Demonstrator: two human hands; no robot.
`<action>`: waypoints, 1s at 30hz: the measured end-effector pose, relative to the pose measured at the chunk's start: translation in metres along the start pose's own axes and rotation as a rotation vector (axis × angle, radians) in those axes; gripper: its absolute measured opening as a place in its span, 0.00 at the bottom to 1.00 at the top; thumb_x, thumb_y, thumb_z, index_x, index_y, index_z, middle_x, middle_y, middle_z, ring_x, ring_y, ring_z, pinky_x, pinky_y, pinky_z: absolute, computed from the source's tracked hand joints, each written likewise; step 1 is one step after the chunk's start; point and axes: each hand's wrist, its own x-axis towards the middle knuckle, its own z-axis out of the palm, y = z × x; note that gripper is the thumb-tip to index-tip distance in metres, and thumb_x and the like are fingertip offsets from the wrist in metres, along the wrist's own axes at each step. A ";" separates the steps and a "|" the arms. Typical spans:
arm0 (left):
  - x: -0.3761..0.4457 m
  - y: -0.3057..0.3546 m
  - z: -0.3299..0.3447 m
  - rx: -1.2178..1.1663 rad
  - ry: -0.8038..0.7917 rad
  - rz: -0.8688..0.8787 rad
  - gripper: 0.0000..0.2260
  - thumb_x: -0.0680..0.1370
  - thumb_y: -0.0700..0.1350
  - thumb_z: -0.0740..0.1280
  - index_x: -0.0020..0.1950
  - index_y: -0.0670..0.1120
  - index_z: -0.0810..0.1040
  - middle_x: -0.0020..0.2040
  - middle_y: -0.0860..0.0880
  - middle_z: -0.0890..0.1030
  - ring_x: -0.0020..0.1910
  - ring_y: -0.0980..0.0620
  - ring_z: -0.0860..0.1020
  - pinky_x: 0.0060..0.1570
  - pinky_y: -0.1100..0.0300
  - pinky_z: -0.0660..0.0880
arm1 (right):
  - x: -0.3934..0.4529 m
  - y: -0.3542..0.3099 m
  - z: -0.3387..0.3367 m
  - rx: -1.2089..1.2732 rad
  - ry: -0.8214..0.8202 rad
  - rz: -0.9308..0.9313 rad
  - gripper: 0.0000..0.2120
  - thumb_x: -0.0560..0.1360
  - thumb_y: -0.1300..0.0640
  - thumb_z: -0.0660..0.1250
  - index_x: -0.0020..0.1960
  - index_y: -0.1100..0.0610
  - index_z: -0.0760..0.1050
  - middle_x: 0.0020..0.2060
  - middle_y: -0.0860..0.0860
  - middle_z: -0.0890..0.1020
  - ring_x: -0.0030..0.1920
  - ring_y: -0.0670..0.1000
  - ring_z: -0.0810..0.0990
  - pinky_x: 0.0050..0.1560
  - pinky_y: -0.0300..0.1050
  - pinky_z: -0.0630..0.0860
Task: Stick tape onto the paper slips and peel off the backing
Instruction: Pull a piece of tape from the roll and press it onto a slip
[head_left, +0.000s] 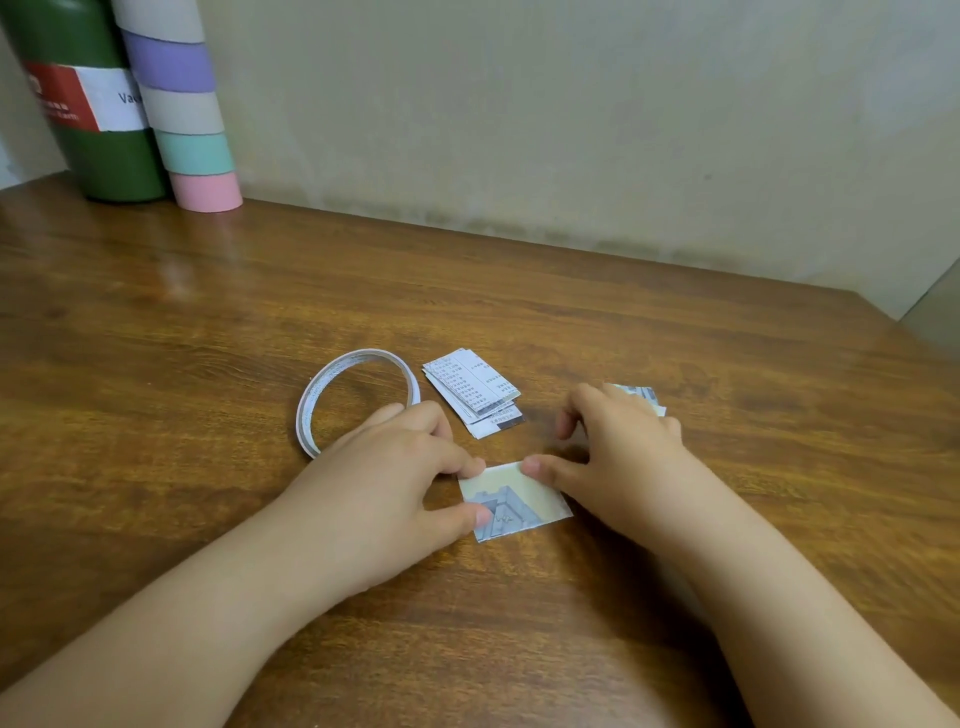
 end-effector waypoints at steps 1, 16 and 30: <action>0.000 0.000 0.000 -0.002 0.000 0.000 0.20 0.71 0.63 0.65 0.62 0.61 0.76 0.47 0.60 0.68 0.51 0.63 0.64 0.52 0.64 0.66 | -0.002 -0.005 0.002 0.010 -0.006 -0.044 0.17 0.69 0.38 0.68 0.43 0.47 0.64 0.45 0.43 0.69 0.51 0.47 0.66 0.50 0.45 0.60; -0.001 0.002 -0.001 -0.004 0.003 0.004 0.20 0.71 0.63 0.65 0.62 0.62 0.75 0.46 0.60 0.68 0.52 0.64 0.65 0.51 0.65 0.67 | -0.003 -0.006 0.002 0.006 -0.013 -0.032 0.17 0.69 0.37 0.68 0.44 0.47 0.65 0.42 0.41 0.66 0.52 0.47 0.66 0.50 0.45 0.58; 0.000 0.003 -0.003 0.007 0.000 0.007 0.21 0.72 0.62 0.65 0.64 0.61 0.73 0.48 0.61 0.68 0.53 0.63 0.65 0.55 0.65 0.66 | -0.003 0.007 -0.010 0.091 -0.038 -0.074 0.15 0.69 0.38 0.67 0.49 0.44 0.70 0.44 0.39 0.68 0.53 0.45 0.66 0.50 0.40 0.62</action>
